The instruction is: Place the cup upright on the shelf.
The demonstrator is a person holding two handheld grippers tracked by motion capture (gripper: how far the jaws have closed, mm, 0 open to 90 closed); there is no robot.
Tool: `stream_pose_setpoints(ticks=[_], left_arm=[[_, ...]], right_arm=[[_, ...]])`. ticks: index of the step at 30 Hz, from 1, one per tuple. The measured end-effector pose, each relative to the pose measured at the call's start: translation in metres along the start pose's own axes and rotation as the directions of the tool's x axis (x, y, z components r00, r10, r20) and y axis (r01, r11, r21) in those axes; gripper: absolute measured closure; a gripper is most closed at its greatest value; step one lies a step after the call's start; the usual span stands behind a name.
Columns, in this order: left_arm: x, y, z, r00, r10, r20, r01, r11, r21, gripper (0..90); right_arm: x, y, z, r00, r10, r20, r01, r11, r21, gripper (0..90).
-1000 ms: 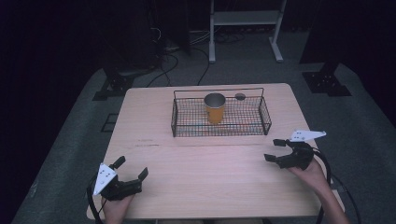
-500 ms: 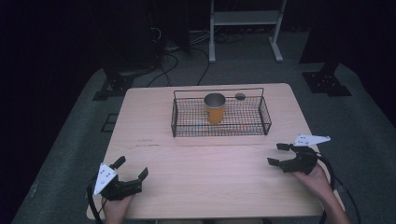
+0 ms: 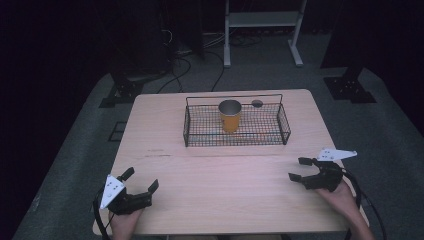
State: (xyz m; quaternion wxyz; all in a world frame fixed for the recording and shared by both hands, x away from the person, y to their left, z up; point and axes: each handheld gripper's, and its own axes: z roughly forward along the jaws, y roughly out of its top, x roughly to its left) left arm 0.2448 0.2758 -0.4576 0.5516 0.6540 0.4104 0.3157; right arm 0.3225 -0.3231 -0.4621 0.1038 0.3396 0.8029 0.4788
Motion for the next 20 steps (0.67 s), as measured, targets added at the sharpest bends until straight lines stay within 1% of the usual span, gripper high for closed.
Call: stream_pose_setpoints(ticks=[2, 4, 6, 13, 14, 15, 17, 18, 19, 20], left_arm=[[0.0, 0.0, 0.0, 1.0, 0.0, 0.001, 0.0, 1.0, 0.0, 0.1], [0.0, 0.0, 0.0, 1.0, 0.001, 0.001, -0.001, 1.0, 0.0, 0.1], [0.0, 0.0, 0.0, 1.0, 0.003, 0.001, -0.003, 1.0, 0.0, 0.1], [-0.001, 0.0, 0.001, 1.0, 0.003, 0.0, -0.003, 1.0, 0.0, 0.1], [-0.001, 0.0, 0.001, 1.0, 0.004, 0.0, -0.004, 1.0, 0.0, 0.1], [-0.001, 0.0, 0.001, 1.0, 0.004, 0.0, -0.004, 1.0, 0.0, 0.1], [0.0, 0.0, 0.001, 1.0, 0.003, 0.0, -0.003, 1.0, 0.0, 0.1], [0.0, 0.0, 0.001, 1.0, 0.004, 0.0, -0.004, 1.0, 0.001, 0.1], [0.0, 0.0, 0.001, 1.0, 0.005, -0.001, -0.005, 1.0, 0.002, 0.1], [0.0, 0.0, 0.001, 1.0, 0.004, -0.001, -0.004, 1.0, 0.001, 0.1]], right_arm=[[0.001, -0.005, -0.002, 1.0, 0.004, 0.004, -0.004, 1.0, 0.0, 17.0], [0.002, -0.006, -0.002, 1.0, 0.005, 0.005, -0.005, 1.0, -0.001, 17.0], [0.004, -0.011, -0.005, 0.9999, 0.009, 0.008, -0.009, 1.0, -0.011, 17.0], [0.008, -0.017, -0.009, 0.9998, 0.015, 0.015, -0.014, 0.999, -0.036, 17.0], [0.011, -0.019, -0.01, 0.9996, 0.014, 0.023, -0.013, 0.999, -0.047, 16.9], [0.011, -0.019, -0.01, 0.9996, 0.014, 0.023, -0.013, 0.999, -0.047, 16.9], [0.013, -0.021, -0.011, 0.9995, 0.017, 0.025, -0.015, 0.997, -0.069, 16.9], [0.015, -0.024, -0.01, 0.9993, 0.02, 0.031, -0.017, 0.996, -0.093, 16.9], [0.015, -0.024, -0.01, 0.9993, 0.02, 0.031, -0.017, 0.996, -0.093, 16.9], [0.017, -0.027, -0.01, 0.9991, 0.026, 0.032, -0.023, 0.994, -0.106, 16.9]])
